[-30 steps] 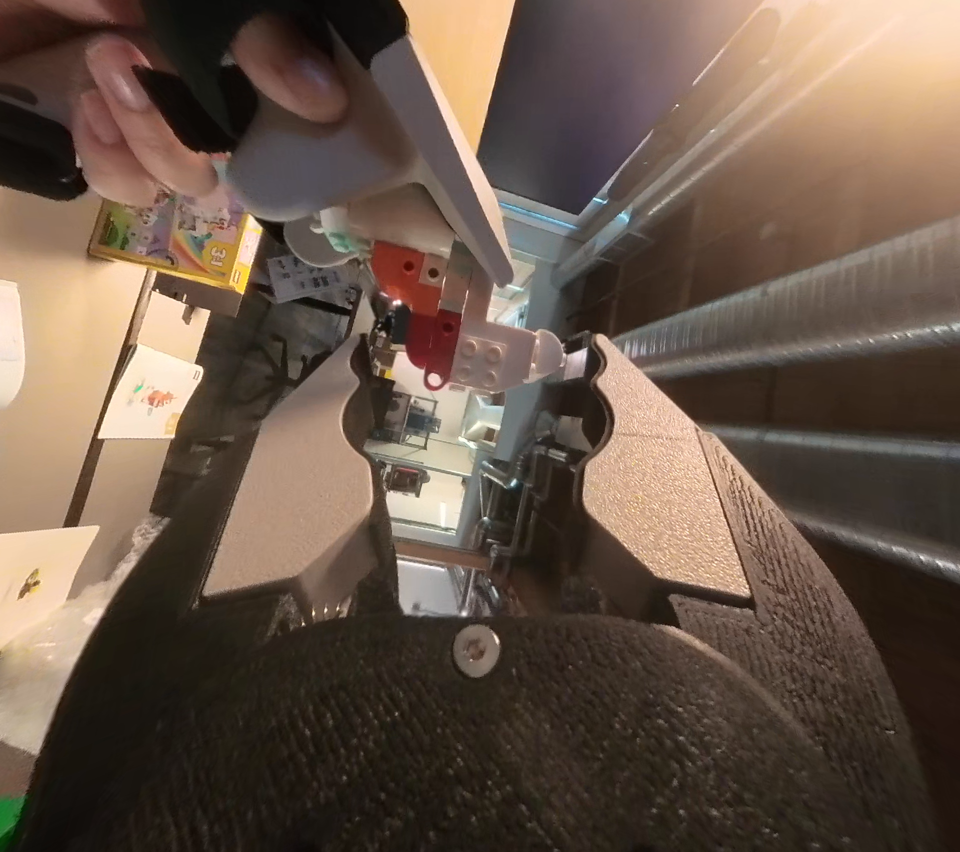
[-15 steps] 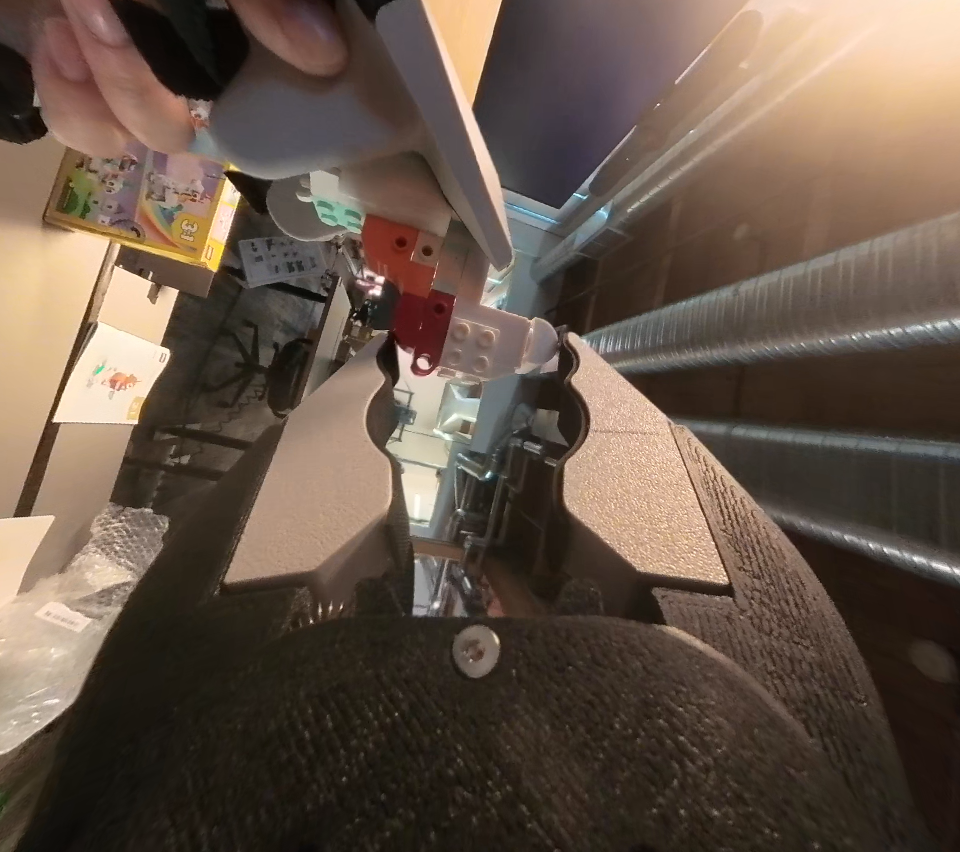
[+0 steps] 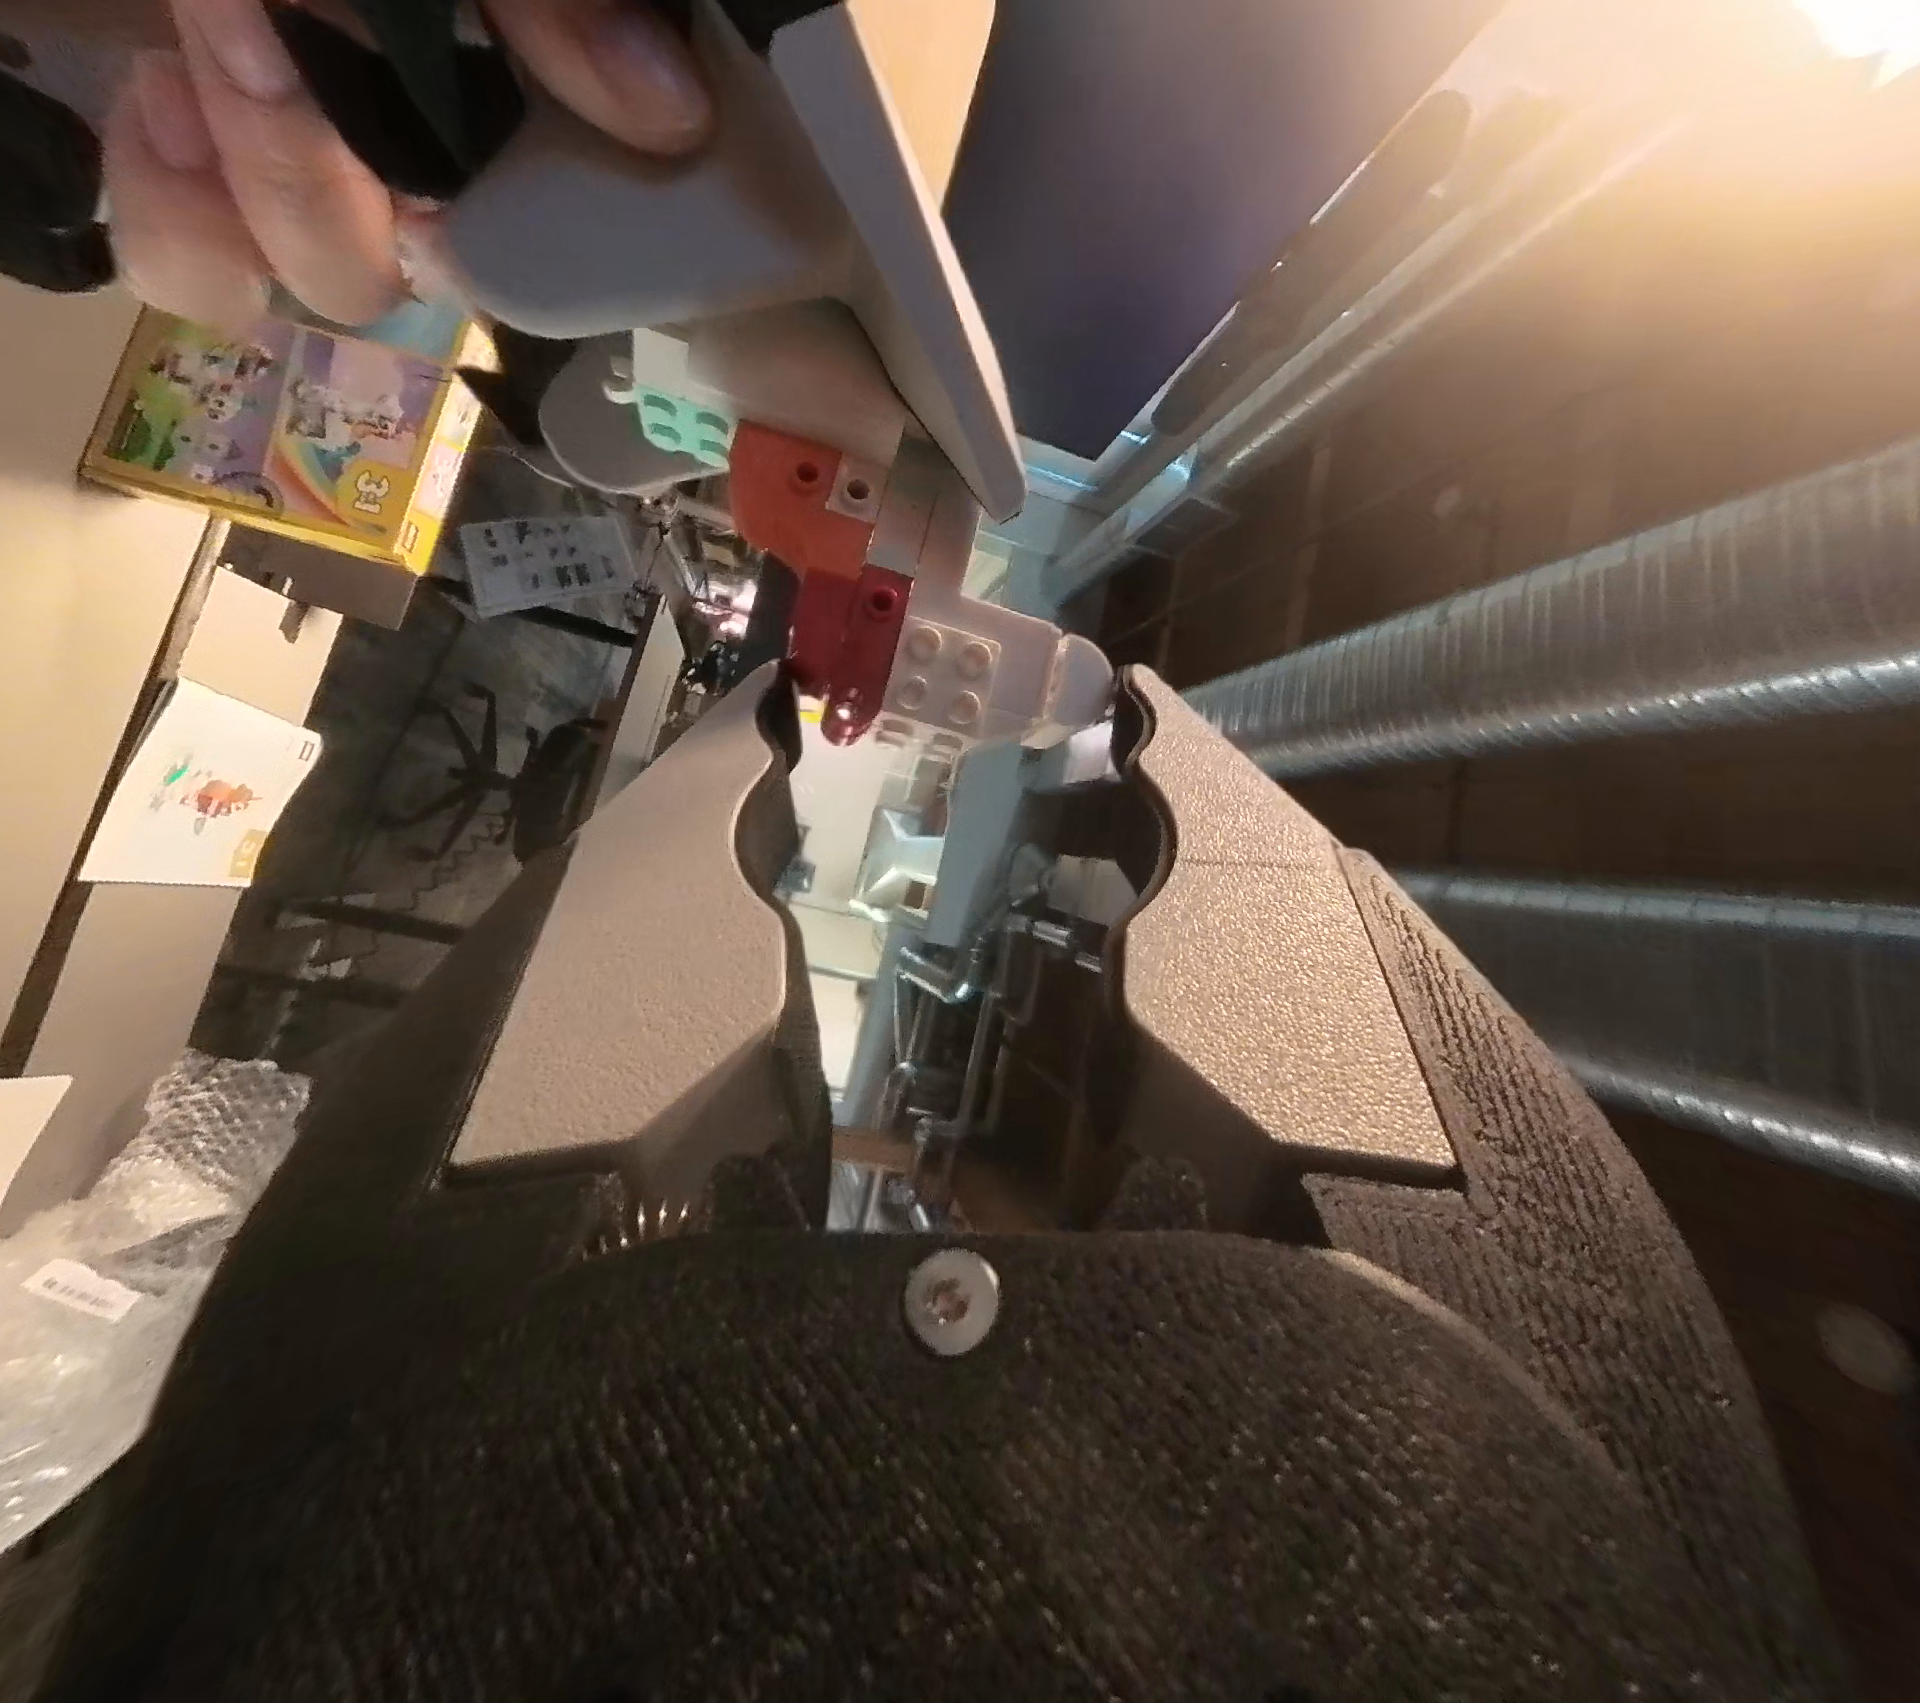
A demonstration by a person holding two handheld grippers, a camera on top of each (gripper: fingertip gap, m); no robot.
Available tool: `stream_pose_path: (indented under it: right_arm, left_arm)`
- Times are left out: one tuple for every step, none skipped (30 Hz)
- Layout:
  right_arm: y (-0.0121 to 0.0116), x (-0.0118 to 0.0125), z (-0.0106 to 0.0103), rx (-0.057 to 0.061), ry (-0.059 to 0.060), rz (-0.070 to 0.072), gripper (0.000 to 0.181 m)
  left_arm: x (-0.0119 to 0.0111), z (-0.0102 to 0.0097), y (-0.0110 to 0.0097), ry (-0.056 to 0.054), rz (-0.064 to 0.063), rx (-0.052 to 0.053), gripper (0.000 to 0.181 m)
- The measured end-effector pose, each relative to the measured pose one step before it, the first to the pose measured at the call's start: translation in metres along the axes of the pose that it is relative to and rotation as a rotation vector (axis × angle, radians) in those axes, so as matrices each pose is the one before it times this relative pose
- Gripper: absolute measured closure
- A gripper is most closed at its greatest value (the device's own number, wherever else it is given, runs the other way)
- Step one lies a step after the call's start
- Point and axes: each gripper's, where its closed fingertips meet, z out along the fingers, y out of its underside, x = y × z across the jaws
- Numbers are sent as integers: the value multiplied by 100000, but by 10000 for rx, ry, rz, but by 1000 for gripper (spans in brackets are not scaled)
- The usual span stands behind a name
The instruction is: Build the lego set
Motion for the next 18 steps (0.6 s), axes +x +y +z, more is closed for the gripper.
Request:
stream_pose_path:
  right_arm:
    - [-12,16,-27,-4,31,-26,122]
    - [39,-32,5,-49,-31,26,122]
    - [34,-40,13,-57,-41,26,122]
    - [14,-12,14,-53,-13,-12,122]
    - [54,-21,10,-91,8,-58,122]
    - [60,0,29,-113,33,-57,122]
    - [45,23,9,-89,50,-49,122]
    - [36,19,8,-85,40,-32,122]
    - [23,14,12,-85,35,-29,122]
    - [18,31,0,-75,41,-44,122]
    - [18,0,23,-74,19,-32,123]
    - [9,10,14,-44,15,-37,123]
    - [25,-6,15,-32,1,-29,123]
    - [37,-32,30,-42,-13,-21,123]
    - [63,-45,44,-50,-18,-9,123]
    - [58,-50,39,-43,-15,3,123]
    - [100,-82,49,-45,-24,22,123]
    - [132,-88,75,-54,-32,15,123]
  left_arm:
    - [56,-11,-3,30,19,-4,145]
    - [88,28,-29,-12,44,-21,145]
    - [28,38,8,-7,-17,3,145]
    - [35,-8,7,18,-47,34,145]
    - [-82,1,68,7,12,11,145]
    - [-112,-14,82,-35,60,-3,145]
    - [24,-14,10,-42,87,2,145]
    - [16,113,43,-38,77,-15,145]
    - [76,15,-9,-26,57,-16,145]
    - [58,6,-10,-10,38,1,145]
    - [15,16,-23,-18,39,12,145]
    - [2,21,-6,-13,29,7,145]
    - [18,-54,18,-7,26,-2,145]
    - [-21,-11,78,-20,35,-20,145]
    - [79,29,12,-20,32,-26,145]
    - [-7,7,86,-22,17,-35,145]
    - [-63,-18,107,-43,42,-65,145]
    - [-143,19,133,-82,72,-119,145]
